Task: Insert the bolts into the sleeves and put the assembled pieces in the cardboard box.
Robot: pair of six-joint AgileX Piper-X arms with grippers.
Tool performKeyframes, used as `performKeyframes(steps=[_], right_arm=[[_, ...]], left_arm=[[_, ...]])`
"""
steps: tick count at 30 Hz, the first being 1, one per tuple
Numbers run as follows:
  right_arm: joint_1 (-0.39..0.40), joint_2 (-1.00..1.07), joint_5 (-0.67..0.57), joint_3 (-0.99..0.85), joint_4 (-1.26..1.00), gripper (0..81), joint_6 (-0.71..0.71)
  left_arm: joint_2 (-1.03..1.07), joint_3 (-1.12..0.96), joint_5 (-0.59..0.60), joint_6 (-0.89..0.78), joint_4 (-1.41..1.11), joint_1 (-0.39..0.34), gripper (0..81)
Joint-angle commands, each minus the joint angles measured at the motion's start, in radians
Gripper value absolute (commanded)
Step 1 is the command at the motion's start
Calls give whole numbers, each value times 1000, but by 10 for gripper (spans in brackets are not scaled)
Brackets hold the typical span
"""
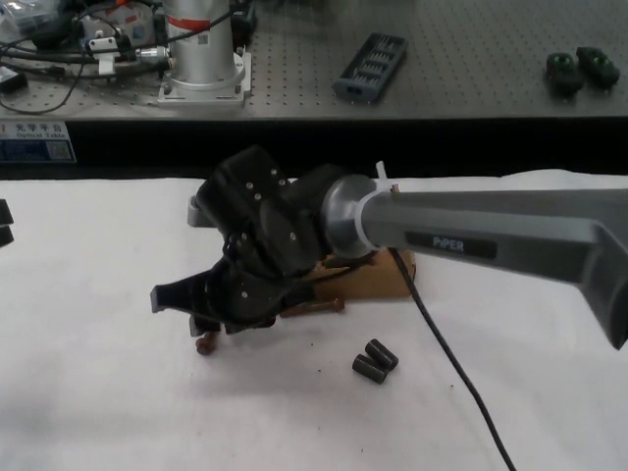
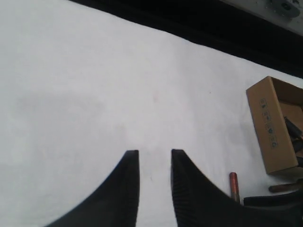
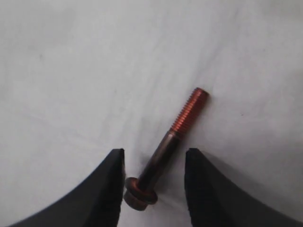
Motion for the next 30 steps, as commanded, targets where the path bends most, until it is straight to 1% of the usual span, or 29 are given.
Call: performKeyframes(steps=[1, 5, 9, 13, 20, 24, 27, 28, 30], right_arm=[[9, 8, 10, -9, -1, 282, 24], [19, 9, 35, -9, 5, 273, 30], [22, 9, 92, -9, 54, 268, 30], [22, 9, 139, -9, 97, 228, 4], [22, 9, 139, -9, 110, 135, -30], [22, 6, 133, -9, 209, 106, -124], [22, -9, 146, -9, 310, 106, -249], [22, -16, 166, -9, 349, 106, -281], [22, -32, 221, -9, 419, 106, -338]], left_arm=[[-14, -5, -7, 26, 24, 2, 178], [-17, -5, -7, 31, 37, 2, 178], [-23, -5, -7, 30, 44, 2, 178], [-23, -5, 0, 30, 44, 2, 178], [-23, -5, 0, 30, 44, 2, 178], [-23, -5, 0, 30, 44, 2, 178], [-23, -5, 2, 30, 44, 2, 178], [-23, -5, 6, 30, 44, 2, 178], [-23, -5, 64, 30, 38, 2, 178]])
